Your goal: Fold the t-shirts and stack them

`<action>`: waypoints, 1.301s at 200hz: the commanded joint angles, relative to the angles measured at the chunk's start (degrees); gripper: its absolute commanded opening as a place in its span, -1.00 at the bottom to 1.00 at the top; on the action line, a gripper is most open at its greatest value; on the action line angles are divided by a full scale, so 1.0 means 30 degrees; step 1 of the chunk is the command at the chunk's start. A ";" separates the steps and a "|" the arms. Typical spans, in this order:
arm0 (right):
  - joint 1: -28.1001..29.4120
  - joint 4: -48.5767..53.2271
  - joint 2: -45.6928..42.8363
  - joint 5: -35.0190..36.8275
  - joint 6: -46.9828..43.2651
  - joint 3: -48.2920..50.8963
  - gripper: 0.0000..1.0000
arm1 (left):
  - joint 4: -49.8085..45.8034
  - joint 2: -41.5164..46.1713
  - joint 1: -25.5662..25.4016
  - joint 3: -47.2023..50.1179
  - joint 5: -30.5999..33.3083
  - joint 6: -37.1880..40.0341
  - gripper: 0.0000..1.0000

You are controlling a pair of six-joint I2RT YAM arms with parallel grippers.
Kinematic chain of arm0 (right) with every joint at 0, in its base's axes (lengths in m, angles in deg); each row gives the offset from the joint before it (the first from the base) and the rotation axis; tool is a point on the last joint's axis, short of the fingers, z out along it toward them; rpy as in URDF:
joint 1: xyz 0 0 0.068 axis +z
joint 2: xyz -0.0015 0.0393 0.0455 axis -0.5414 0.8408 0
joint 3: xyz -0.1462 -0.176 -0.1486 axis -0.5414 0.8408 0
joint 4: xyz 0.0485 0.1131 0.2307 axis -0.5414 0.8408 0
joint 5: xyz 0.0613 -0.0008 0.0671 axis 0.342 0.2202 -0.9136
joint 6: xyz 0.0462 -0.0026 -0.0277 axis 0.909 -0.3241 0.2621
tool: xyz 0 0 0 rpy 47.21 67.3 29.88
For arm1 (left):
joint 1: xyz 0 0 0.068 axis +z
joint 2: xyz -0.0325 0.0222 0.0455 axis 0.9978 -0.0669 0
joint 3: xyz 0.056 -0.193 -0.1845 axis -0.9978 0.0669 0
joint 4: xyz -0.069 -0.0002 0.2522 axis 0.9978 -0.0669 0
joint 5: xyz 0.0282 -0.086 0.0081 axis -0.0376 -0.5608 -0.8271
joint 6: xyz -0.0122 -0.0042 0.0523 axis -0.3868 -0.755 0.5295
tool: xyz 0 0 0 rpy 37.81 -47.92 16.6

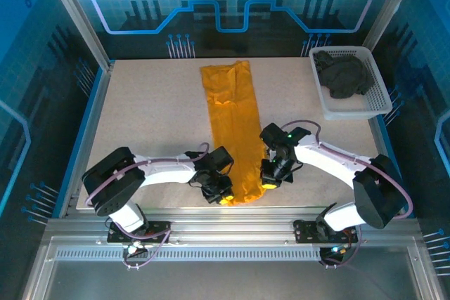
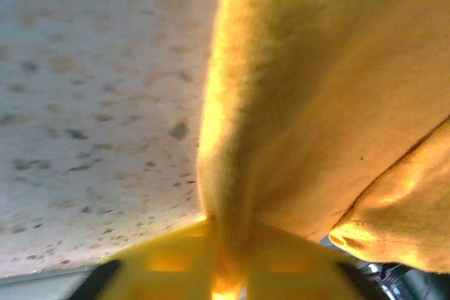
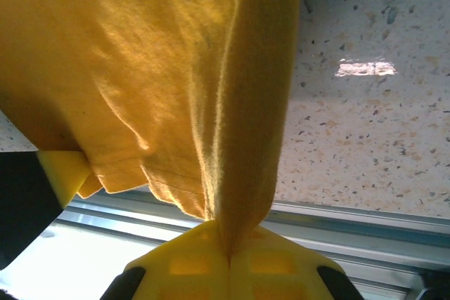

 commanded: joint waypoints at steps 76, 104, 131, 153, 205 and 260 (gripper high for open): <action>-0.1471 0.1533 -0.0491 0.2030 -0.0766 -0.4360 -1.00 | -0.1643 0.5745 0.2696 -0.1836 0.4371 0.0763 -1.00; -0.2703 0.1530 0.1673 0.2324 -0.1333 -0.7680 -1.00 | -0.1220 0.4581 0.5102 -0.3686 0.4064 0.2036 -1.00; -0.3933 0.1012 0.4673 0.1982 -0.1815 -1.1105 -1.00 | -0.0737 0.2718 0.7042 -0.5855 0.3826 0.3253 -1.00; -0.4575 0.0688 0.7495 0.1183 -0.2104 -1.3977 -1.00 | 0.0192 0.1019 0.8335 -0.6908 0.3408 0.3693 -1.00; -0.5298 0.2172 1.3538 0.1563 -0.2663 -2.0728 -1.00 | 0.1080 -0.3210 1.0386 -0.9782 0.2322 0.4773 -1.00; -0.6229 0.2674 1.7258 0.0986 -0.2914 -2.4659 -0.13 | 0.1614 -0.7495 1.1640 -1.3074 0.1097 0.6019 -0.09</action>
